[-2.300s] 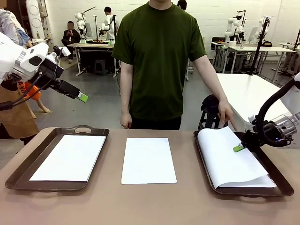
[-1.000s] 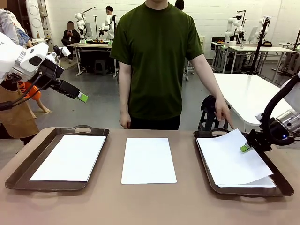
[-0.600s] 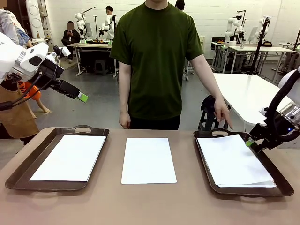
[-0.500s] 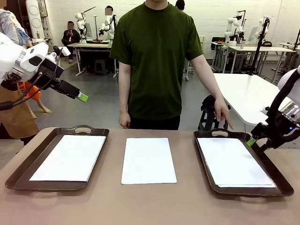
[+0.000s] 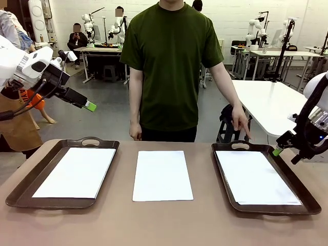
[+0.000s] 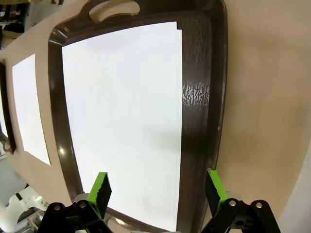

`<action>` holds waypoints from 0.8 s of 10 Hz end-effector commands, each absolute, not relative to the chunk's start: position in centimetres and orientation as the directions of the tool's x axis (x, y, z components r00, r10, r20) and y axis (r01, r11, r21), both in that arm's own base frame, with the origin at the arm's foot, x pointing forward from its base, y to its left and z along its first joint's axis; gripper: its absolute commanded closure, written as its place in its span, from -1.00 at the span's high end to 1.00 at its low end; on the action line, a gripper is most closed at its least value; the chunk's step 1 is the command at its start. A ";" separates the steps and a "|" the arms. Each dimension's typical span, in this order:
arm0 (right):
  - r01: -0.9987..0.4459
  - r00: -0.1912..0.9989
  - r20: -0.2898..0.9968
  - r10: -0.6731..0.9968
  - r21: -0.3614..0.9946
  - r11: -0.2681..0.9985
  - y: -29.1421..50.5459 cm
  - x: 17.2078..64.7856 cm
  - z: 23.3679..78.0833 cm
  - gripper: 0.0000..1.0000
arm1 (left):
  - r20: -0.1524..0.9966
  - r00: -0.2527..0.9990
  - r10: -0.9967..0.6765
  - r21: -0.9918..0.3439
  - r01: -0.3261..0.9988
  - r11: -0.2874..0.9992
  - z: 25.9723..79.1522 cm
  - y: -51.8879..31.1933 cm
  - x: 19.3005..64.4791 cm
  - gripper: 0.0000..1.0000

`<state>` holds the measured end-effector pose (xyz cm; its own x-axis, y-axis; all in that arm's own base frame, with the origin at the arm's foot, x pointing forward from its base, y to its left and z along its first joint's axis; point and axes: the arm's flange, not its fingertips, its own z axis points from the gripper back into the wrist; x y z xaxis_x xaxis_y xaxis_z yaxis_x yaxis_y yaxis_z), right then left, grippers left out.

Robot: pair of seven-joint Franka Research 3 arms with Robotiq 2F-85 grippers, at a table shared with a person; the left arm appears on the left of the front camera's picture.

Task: Sort the A4 documents.
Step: Place the A4 Paper in the designated Handle tray, then receive the A4 Paper.

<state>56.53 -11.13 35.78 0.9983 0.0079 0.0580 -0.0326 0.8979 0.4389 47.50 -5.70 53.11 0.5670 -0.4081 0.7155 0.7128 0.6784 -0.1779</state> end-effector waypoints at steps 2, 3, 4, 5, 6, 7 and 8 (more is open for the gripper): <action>-0.032 0.998 0.055 0.009 0.440 0.897 -11.2 56.6 35.6 1.00 | 0.722 0.562 -0.405 -0.179 0.716 0.675 53.1 -5.6 47.5 1.00; -0.032 0.998 0.055 0.009 0.440 0.897 -11.2 56.6 35.6 1.00 | 0.722 0.562 -0.405 -0.179 0.716 0.675 53.1 -5.6 47.5 1.00; -0.032 0.998 0.055 0.009 0.440 0.897 -11.2 56.6 35.6 1.00 | 0.722 0.562 -0.405 -0.179 0.716 0.675 53.1 -5.6 47.5 1.00; -0.032 0.998 0.055 0.009 0.440 0.897 -11.2 56.6 35.6 1.00 | 0.722 0.562 -0.405 -0.179 0.716 0.675 53.1 -5.6 47.5 1.00; -0.032 0.998 0.055 0.009 0.440 0.897 -11.2 56.6 35.6 1.00 | 0.722 0.562 -0.405 -0.179 0.716 0.675 53.1 -5.6 47.5 1.00; -0.032 0.998 0.055 0.009 0.440 0.897 -11.2 56.6 35.6 1.00 | 0.722 0.562 -0.405 -0.179 0.716 0.675 53.1 -5.6 47.5 1.00; -0.032 0.998 0.055 0.009 0.440 0.897 -11.2 56.6 35.6 1.00 | 0.722 0.562 -0.405 -0.179 0.716 0.675 53.1 -5.6 47.5 1.00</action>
